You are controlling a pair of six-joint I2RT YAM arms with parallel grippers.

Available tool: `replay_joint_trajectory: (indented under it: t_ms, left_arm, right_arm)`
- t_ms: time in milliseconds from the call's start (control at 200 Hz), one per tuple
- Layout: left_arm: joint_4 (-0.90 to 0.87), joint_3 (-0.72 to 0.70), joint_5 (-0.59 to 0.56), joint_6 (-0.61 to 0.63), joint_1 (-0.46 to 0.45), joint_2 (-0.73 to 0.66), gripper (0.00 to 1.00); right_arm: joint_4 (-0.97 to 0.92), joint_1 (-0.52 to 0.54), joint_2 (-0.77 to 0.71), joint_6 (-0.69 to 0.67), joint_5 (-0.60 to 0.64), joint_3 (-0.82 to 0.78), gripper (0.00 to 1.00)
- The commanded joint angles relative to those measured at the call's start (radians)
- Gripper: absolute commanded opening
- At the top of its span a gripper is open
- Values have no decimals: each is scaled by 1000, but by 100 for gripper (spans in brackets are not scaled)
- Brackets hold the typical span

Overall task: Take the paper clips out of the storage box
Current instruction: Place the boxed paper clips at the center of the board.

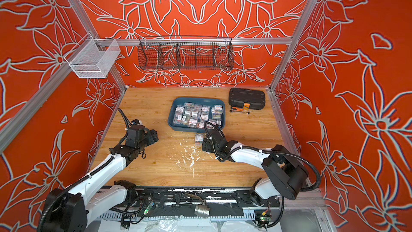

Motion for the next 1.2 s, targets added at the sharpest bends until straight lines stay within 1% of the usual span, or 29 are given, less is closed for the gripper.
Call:
replay_joint_trajectory:
  t_ms: [0, 100, 170, 300, 560, 816, 876, 986, 1031, 1061, 1076, 1121, 1196]
  left_arm:
    - [0, -14, -10, -1, -5, -14, 84]
    - [0, -14, -11, -3, -5, -17, 84]
    - [-1, -14, -12, -4, -6, -17, 84]
    - [-2, -14, -10, -3, -5, -17, 84]
    - [-1, -15, -9, -2, -5, -17, 84]
    - [-1, -14, -4, -1, -5, -15, 84]
    - [-13, -6, 17, 3, -5, -14, 85]
    - [-55, 9, 48, 7, -5, -21, 85]
    - [-89, 24, 79, 5, -4, -22, 85]
    - [-101, 32, 119, -4, -4, -22, 85]
    - [-104, 33, 143, -8, -5, -52, 85]
    - [-85, 30, 244, -18, -5, -62, 85]
    - [-1, 1, 415, -52, -5, -54, 84]
  right_arm:
    - [-82, 3, 56, -31, 78, 66, 83]
    - [-106, 2, 106, -48, 102, 109, 83]
    - [-150, 1, 138, -50, 144, 145, 83]
    - [-188, 2, 156, -36, 201, 161, 83]
    - [-173, 2, 145, -48, 191, 171, 81]
    - [-220, 1, 211, -61, 215, 252, 81]
    - [-216, 1, 220, -68, 204, 258, 79]
    - [-201, 1, 233, -77, 182, 257, 72]
    - [-197, 2, 236, -84, 169, 256, 68]
    - [-189, 1, 238, -90, 155, 254, 66]
    - [-185, 2, 239, -93, 149, 251, 65]
    - [-176, 2, 242, -97, 131, 247, 63]
    - [-158, 2, 245, -85, 106, 237, 60]
